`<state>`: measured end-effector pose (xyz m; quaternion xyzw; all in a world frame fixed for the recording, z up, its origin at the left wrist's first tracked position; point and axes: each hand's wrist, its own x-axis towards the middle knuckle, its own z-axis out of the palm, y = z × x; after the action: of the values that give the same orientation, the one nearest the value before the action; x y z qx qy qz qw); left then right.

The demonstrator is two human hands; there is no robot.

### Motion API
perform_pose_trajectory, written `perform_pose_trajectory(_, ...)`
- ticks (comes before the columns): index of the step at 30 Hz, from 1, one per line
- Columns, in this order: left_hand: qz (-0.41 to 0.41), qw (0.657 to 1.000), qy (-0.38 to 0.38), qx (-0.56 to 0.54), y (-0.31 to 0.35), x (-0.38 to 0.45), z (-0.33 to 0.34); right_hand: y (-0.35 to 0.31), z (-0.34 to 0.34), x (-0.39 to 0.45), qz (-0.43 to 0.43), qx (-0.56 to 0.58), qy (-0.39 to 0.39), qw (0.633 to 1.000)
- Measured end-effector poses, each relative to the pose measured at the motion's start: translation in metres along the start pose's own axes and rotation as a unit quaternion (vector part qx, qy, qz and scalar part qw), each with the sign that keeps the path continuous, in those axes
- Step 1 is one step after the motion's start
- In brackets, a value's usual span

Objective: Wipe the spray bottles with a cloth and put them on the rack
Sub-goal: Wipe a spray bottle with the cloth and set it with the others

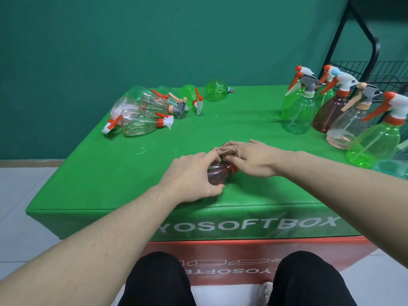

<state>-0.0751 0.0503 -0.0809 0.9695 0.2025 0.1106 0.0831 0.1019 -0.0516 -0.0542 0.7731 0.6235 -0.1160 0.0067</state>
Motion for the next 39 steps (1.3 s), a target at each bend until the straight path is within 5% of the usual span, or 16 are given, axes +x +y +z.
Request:
perform_pose_trajectory(24, 0.031, 0.999, 0.029, 0.010, -0.001, -0.009, 0.005, 0.002, -0.009, -0.013, 0.073, 0.021, 0.009, 0.997)
perform_pose_trajectory(39, 0.071, 0.995, 0.055, 0.047, 0.001, -0.014, 0.010, -0.012, -0.026, -0.029, 0.066, -0.111, -0.092, 0.987)
